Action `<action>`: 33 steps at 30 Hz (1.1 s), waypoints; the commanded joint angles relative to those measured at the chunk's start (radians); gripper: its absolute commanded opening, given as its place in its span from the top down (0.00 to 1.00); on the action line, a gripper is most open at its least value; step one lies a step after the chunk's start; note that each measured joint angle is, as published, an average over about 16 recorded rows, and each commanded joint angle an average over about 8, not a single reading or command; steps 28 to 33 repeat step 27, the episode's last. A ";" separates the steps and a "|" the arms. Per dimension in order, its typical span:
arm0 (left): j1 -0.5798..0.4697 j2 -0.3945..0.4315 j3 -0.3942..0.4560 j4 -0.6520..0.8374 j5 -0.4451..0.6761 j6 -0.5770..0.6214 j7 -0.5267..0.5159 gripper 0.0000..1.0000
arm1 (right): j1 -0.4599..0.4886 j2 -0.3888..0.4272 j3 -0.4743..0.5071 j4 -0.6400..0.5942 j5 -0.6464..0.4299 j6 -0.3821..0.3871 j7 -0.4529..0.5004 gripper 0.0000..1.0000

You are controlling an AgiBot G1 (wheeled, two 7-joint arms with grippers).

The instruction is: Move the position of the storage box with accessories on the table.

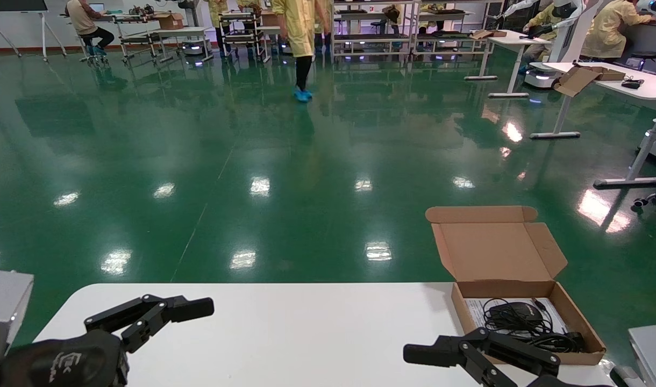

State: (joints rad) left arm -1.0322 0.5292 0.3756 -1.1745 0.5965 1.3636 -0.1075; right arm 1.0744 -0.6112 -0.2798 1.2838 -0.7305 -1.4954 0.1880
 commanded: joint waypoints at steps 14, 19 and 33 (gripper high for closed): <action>0.000 0.000 0.000 0.000 0.000 0.000 0.000 0.00 | 0.000 0.000 0.000 -0.001 0.000 0.001 0.000 0.00; 0.000 0.000 0.000 0.000 0.000 0.000 0.000 0.00 | 0.000 0.000 0.000 -0.001 0.000 0.001 0.000 0.00; 0.000 0.000 0.000 0.000 0.000 0.000 0.000 0.00 | 0.000 0.000 0.000 -0.001 0.000 0.001 0.000 0.00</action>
